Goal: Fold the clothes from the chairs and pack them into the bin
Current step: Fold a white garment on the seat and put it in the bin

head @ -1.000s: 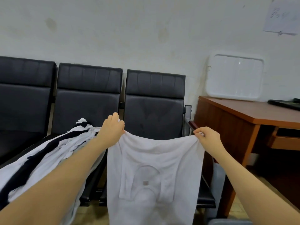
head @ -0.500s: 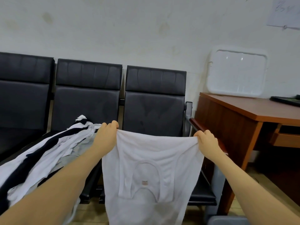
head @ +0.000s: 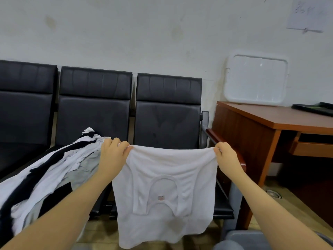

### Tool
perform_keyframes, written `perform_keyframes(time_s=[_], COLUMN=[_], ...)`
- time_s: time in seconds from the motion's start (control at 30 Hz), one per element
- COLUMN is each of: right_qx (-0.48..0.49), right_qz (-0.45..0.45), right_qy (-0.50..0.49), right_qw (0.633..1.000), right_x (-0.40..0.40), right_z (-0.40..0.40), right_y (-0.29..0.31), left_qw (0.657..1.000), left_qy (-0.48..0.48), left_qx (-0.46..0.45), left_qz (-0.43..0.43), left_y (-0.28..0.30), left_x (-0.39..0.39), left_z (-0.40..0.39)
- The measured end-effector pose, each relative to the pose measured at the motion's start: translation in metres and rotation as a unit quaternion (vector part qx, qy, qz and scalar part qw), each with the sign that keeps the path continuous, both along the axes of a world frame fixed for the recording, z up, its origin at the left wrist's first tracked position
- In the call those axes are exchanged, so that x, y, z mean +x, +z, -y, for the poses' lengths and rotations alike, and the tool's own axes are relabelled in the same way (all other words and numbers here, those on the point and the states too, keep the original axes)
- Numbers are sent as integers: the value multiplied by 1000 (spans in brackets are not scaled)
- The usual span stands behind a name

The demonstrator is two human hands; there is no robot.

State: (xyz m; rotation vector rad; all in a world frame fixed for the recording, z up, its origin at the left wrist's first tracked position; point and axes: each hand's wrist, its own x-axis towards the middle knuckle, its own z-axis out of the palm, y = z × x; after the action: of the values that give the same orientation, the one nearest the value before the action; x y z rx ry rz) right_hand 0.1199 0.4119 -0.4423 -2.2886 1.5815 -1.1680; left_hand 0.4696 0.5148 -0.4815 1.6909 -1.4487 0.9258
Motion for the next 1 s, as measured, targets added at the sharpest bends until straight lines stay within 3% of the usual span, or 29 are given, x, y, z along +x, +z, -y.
perform_keyframes(time_s=[0.07, 0.27, 0.8, 1.0], right_qx=[1, -5, 148, 206], right_qz=[1, -116, -90, -90], right_qy=[-16, -73, -62, -51], right_qw=[1000, 991, 983, 973], right_x=[0, -9, 21, 33], right_z=[-3, 5, 89, 107], right_y=[-1, -25, -150, -201], left_qw=[1000, 1000, 968, 928], left_qy=[12, -26, -52, -27], left_qx=[-9, 18, 242, 357], left_qz=[-2, -1, -27, -105], left_y=[-2, -27, -132, -180], left_x=[-5, -3, 24, 37], left_z=[-4, 0, 87, 103])
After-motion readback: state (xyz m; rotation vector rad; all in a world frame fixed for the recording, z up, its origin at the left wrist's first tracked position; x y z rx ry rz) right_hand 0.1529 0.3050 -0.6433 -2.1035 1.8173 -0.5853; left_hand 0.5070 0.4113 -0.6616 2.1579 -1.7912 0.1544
